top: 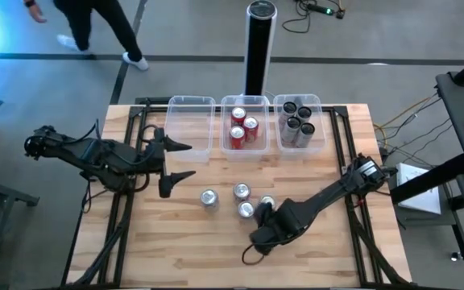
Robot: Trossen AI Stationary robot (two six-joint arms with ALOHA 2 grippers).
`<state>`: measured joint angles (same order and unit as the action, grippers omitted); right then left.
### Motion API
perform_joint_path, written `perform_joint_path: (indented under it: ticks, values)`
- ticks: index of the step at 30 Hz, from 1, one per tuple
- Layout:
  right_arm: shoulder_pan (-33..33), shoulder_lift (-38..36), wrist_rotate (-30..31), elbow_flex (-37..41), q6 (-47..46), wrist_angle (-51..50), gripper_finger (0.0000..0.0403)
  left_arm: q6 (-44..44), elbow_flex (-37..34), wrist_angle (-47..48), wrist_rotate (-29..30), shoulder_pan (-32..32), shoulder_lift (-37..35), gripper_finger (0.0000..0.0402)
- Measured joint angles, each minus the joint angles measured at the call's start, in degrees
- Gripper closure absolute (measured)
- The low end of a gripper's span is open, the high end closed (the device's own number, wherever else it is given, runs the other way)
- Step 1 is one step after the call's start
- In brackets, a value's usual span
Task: Sort soda cans
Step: Put the red soda can into the middle white bin
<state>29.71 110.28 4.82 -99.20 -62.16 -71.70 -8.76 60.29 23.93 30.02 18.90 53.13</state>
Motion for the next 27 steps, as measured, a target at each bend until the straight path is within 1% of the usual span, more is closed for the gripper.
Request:
perform_joint_path:
  ticks: [5, 7, 9, 11, 14, 17, 22, 27]
  values:
    - [2.56, 0.62, -0.4, 1.37, 23.87, 0.03, 0.0039, -2.41, 0.0, 2.39, 0.0, 0.02, -0.02, 0.0056]
    - [3.33, 0.99, -1.58, 3.07, 30.29, 0.46, 0.0039, -3.99, 0.0, 4.19, 0.0, 0.02, -0.02, 0.0056]
    - [3.57, 1.2, -4.28, 5.08, 33.89, 0.61, 0.0039, -5.99, 0.0, 6.02, 0.31, 0.02, -0.02, 0.0056]
    - [3.46, 1.2, -6.15, 7.54, 35.74, 1.5, 0.0039, -7.84, 0.0, 7.68, 0.63, 0.02, 0.0, 0.0056]
    - [2.84, 1.29, -6.35, 10.19, 36.24, 2.76, 0.0039, -9.11, 0.0, 8.28, 0.79, 0.02, 0.08, 0.0056]
    - [1.76, 1.27, -6.35, 11.26, 36.38, 7.04, 0.0039, -9.72, 0.0, 8.05, 0.94, 0.02, 0.15, 0.0056]
    - [1.39, 1.64, -4.5, 13.24, 36.57, 14.47, 0.0039, -9.79, 0.0, 6.62, 3.61, 0.02, 0.24, 0.0056]
    - [1.43, 2.69, -1.96, 15.05, 35.95, 15.09, 0.0039, -7.67, 0.0, 1.85, 4.15, 0.02, 1.14, 0.0056]
